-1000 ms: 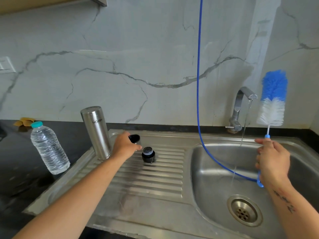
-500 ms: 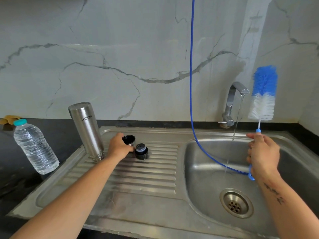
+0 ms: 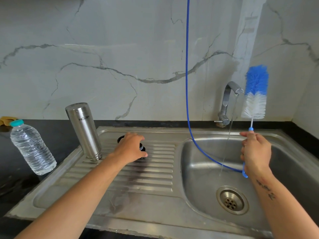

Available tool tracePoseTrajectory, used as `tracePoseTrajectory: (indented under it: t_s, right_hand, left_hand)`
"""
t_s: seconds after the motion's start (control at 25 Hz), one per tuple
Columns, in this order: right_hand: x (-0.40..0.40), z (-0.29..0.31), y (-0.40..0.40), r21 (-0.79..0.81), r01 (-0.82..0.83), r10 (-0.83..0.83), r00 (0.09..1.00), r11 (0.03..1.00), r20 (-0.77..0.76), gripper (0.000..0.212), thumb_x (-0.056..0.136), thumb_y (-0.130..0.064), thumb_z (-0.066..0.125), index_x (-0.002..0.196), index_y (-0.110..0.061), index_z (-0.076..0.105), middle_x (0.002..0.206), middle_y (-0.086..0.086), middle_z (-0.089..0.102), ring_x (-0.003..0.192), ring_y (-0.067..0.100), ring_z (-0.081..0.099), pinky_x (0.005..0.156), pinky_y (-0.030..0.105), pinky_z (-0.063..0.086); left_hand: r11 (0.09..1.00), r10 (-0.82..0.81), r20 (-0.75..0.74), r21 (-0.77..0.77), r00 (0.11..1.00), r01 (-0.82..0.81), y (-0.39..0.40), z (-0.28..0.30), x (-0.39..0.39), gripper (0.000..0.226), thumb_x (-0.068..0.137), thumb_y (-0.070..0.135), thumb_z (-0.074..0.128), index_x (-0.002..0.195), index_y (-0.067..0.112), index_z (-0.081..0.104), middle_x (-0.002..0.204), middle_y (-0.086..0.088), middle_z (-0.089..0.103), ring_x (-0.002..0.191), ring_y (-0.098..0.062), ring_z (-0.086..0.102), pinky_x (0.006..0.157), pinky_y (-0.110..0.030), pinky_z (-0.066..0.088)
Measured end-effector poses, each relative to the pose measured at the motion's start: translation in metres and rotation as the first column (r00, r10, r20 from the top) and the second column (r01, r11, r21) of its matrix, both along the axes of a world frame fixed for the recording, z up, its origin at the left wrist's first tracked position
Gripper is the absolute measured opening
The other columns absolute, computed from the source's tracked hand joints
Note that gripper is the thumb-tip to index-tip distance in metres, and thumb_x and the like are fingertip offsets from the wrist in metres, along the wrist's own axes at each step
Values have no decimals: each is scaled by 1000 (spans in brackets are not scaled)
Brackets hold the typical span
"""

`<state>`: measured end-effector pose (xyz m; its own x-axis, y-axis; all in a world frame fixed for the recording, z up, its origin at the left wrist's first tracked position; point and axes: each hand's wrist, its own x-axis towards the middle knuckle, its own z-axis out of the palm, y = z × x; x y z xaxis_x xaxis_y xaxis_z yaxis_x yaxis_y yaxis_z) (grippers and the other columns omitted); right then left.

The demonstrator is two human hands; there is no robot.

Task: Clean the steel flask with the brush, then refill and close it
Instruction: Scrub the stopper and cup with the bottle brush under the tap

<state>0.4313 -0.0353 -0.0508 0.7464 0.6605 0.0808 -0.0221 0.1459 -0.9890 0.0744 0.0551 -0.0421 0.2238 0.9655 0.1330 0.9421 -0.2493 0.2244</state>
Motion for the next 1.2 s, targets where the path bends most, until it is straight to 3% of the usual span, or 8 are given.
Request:
tracePoseTrajectory:
  t_s: [0.16, 0.24, 0.32, 0.44, 0.68, 0.84, 1.08, 1.2]
  right_hand:
    - [2, -3, 5, -2, 18, -18, 1000, 1000, 1, 31, 104, -30, 43, 95, -19, 71, 65, -2, 49, 56, 14, 41, 54, 33, 34]
    - [5, -5, 8, -6, 47, -47, 999, 999, -9, 32, 99, -32, 45, 94, -18, 73, 63, -3, 51, 56, 16, 43, 56, 33, 34]
    - [9, -7, 9, -11, 56, -56, 998, 998, -19, 31, 99, -31, 44, 95, -20, 73, 65, -3, 54, 60, 17, 46, 58, 35, 36]
    - [13, -9, 12, -13, 63, -63, 998, 998, -21, 32, 101, -36, 44, 89, -29, 73, 76, -3, 60, 74, 20, 53, 70, 39, 43]
    - [19, -12, 17, -17, 112, -113, 992, 994, -47, 33, 96, -38, 43, 81, -32, 72, 78, -4, 62, 81, 24, 56, 76, 44, 43]
    - [24, -10, 19, -18, 136, -137, 988, 991, -79, 33, 97, -37, 42, 85, -31, 72, 84, -2, 64, 82, 22, 56, 74, 43, 44]
    - [25, -10, 19, 4, 126, -125, 987, 992, -101, 32, 98, -35, 41, 85, -31, 71, 83, -4, 63, 83, 20, 55, 74, 41, 43]
    - [25, -7, 19, 8, 124, -123, 986, 992, -109, 32, 98, -36, 42, 84, -31, 70, 78, -5, 62, 79, 20, 55, 73, 40, 43]
  left_hand:
    - [1000, 4, -235, -26, 972, -11, 5, -3, 8, 53, 81, 31, 85, 128, 18, 64, 128, -3, 62, 126, -25, 47, 98, -42, 49]
    - [999, 10, -249, -41, 969, -20, 6, -1, 11, 44, 81, 29, 85, 120, 19, 67, 121, -2, 64, 118, -24, 54, 90, -39, 51]
    - [999, 7, -158, -42, 987, -14, 5, 6, 22, 47, 78, 33, 88, 119, 22, 68, 119, 2, 65, 109, -21, 60, 83, -33, 48]
    - [995, -101, 141, -5, 985, 103, 1, 16, 62, 52, 73, 36, 91, 119, 22, 71, 114, 2, 66, 103, -17, 61, 84, -29, 44]
    - [938, -326, 490, 61, 809, 341, 4, 18, 209, 56, 65, 22, 96, 116, 15, 74, 112, -2, 71, 100, -12, 63, 84, -18, 41]
    - [944, -173, 697, -84, 696, 319, 23, 2, 275, 60, 67, 17, 95, 123, 16, 73, 123, -3, 70, 109, -15, 61, 88, -21, 42]
    - [922, -95, 813, -145, 575, 358, 38, -16, 302, 67, 65, 9, 95, 127, 12, 71, 124, -6, 70, 114, -20, 64, 96, -25, 46]
    - [891, -31, 889, -183, 458, 416, 38, -25, 307, 64, 69, 6, 92, 128, 12, 69, 124, -10, 70, 117, -26, 66, 101, -37, 54]
